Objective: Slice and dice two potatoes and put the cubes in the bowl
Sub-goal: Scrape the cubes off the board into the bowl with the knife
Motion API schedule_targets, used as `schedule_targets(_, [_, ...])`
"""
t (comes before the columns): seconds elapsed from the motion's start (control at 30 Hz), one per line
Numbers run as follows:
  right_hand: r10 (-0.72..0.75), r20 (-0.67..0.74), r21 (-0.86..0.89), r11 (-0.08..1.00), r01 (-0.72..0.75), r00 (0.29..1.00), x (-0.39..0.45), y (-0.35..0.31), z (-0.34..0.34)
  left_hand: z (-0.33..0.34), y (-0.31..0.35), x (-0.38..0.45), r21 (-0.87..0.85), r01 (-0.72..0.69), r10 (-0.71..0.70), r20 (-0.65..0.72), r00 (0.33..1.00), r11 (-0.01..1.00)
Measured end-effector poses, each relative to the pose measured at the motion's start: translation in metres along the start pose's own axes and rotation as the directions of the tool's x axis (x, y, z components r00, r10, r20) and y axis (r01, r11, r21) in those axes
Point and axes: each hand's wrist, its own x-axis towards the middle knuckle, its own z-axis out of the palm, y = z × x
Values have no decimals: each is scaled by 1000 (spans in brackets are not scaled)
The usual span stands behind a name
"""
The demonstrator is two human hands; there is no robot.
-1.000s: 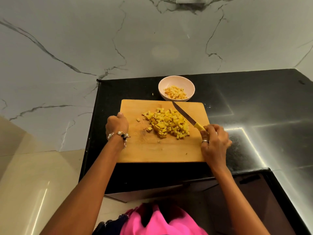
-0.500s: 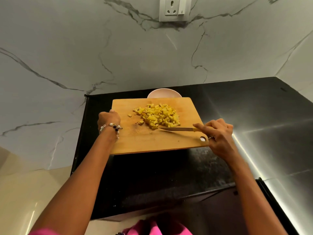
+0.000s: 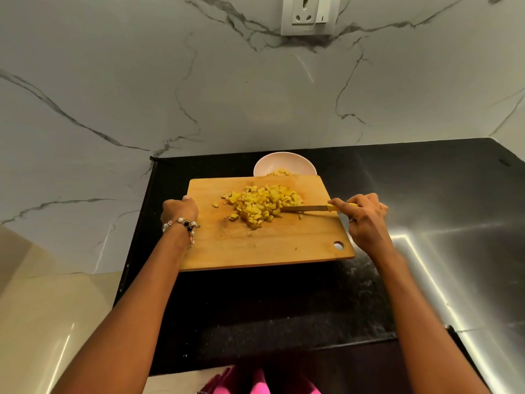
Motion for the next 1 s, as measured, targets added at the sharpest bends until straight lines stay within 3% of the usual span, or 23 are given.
schedule_targets(0.43, [42,-26,1,999,-42,999,34,21,35,8,3,10,-57,65,-65,7,998,996])
schedule_targets(1.0, [101,-91,-24,994,-104,991,74,25,49,16,9,15,-66,42,-40,27,999,997])
